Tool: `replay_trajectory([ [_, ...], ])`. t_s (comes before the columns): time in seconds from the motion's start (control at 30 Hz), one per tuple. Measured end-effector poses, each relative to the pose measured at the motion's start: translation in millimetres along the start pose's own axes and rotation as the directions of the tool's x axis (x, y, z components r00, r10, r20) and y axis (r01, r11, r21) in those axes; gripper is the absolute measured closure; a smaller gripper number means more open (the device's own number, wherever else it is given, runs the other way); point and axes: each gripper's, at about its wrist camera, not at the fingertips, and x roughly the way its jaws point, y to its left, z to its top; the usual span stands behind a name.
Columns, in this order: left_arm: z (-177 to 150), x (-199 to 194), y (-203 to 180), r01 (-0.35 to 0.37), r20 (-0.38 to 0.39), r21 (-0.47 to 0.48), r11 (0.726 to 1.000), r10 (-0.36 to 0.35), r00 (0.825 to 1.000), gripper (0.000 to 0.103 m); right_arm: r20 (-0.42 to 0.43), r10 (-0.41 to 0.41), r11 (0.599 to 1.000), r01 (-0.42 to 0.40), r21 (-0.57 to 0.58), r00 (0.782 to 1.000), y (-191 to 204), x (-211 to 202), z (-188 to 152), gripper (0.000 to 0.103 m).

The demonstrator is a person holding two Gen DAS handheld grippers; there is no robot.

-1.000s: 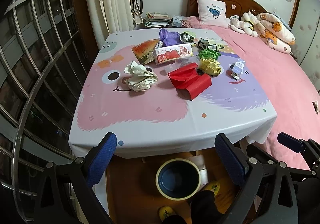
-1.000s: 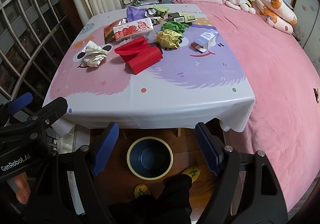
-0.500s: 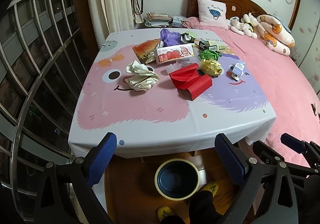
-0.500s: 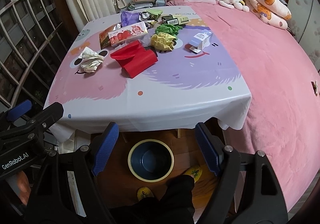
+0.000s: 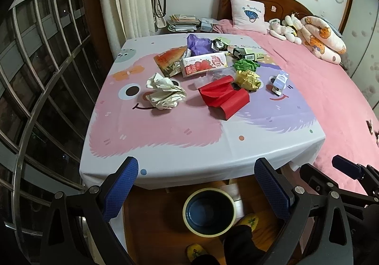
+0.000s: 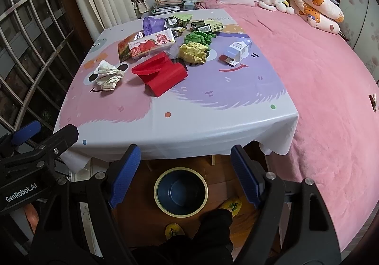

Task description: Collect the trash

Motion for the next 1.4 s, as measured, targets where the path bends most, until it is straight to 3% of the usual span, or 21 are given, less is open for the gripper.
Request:
replay_trajectory([
  [0.3, 15, 18, -15, 0.067, -0.065, 0.016, 0.998, -0.066, 0.996, 0.003, -0.018, 0.002, 1.0, -0.002, 0.006, 1.0, -17, 9, 18, 0.026],
  [0.43, 35, 32, -28, 0.061, -0.059, 0.008, 0.998, -0.061, 0.996, 0.003, -0.015, -0.004, 1.0, 0.005, 0.029, 1.0, -38, 19, 35, 0.026],
  [0.53, 54, 51, -44, 0.036, -0.069, 0.051, 0.998, -0.032, 0.997, 0.003, -0.017, 0.0, 0.999, 0.001, 0.045, 1.0, -55, 31, 53, 0.026],
  [0.7, 93, 88, -70, 0.074, -0.098, 0.132, 0.988, -0.061, 0.993, 0.003, -0.027, 0.032, 0.998, -0.03, 0.059, 0.999, -87, 56, 86, 0.026],
  [0.9, 139, 151, -89, 0.029, -0.142, 0.267, 0.963, 0.01, 0.99, 0.003, -0.051, 0.085, 0.994, -0.081, 0.078, 0.995, -120, 97, 119, 0.026],
  [1.03, 164, 201, -92, 0.06, -0.232, 0.289, 0.956, 0.009, 0.973, 0.003, -0.076, 0.11, 0.99, -0.103, 0.094, 0.991, -140, 126, 137, 0.026],
  [1.2, 169, 246, -100, 0.11, -0.32, 0.323, 0.94, -0.001, 0.947, 0.003, -0.104, 0.131, 0.987, -0.12, 0.109, 0.986, -161, 162, 158, 0.026],
  [1.3, 165, 270, -105, 0.103, -0.371, 0.341, 0.935, 0.033, 0.928, 0.003, -0.121, 0.143, 0.984, -0.128, 0.122, 0.982, -171, 180, 169, 0.026],
  [1.4, 161, 285, -108, 0.087, -0.384, 0.356, 0.931, 0.06, 0.921, 0.003, -0.13, 0.152, 0.981, -0.135, 0.136, 0.98, -179, 193, 178, 0.026],
])
